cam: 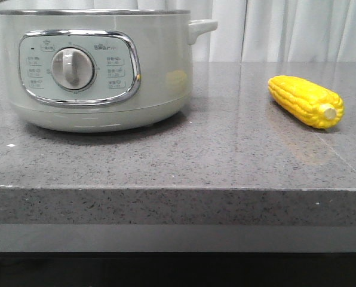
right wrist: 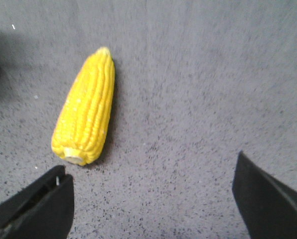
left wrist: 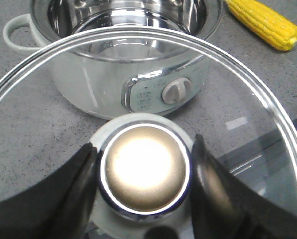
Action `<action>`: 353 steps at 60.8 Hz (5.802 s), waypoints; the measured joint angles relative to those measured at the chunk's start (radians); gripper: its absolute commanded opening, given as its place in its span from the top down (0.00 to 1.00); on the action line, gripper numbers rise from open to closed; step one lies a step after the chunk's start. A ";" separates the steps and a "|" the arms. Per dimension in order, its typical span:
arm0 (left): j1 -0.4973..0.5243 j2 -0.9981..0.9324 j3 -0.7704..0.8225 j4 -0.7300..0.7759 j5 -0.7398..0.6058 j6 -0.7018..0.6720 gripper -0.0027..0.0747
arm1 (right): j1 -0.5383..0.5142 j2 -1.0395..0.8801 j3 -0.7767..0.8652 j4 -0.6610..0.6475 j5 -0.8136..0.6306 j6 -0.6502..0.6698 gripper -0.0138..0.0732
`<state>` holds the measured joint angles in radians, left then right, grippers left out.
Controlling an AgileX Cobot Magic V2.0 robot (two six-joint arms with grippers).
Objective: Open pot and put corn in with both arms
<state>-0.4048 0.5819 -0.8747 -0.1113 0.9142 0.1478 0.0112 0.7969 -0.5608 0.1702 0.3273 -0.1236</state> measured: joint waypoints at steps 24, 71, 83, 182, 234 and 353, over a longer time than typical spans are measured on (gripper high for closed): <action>0.000 -0.287 0.119 -0.004 0.000 0.000 0.76 | 0.056 0.443 -0.325 0.044 0.110 0.000 0.09; 0.000 -0.290 0.120 -0.004 0.000 0.000 0.77 | 0.149 0.916 -0.685 0.069 0.261 0.000 0.56; 0.000 -0.290 0.120 -0.004 0.000 0.000 0.77 | 0.149 0.891 -0.746 0.069 0.291 -0.004 0.56; 0.000 -0.290 0.120 -0.004 0.000 0.000 0.77 | 0.607 1.162 -1.331 0.074 0.320 -0.083 0.29; 0.000 -0.290 0.120 -0.004 0.000 0.000 0.77 | 0.343 0.787 -1.037 0.070 0.261 -0.083 0.92; 0.000 1.062 -0.859 -0.010 -0.018 -0.015 0.77 | 0.211 -0.560 0.242 0.107 -0.066 -0.146 0.92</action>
<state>-0.4048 1.6435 -1.7332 -0.1216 0.8965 0.1331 0.2223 0.2367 -0.3185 0.2774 0.2609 -0.2697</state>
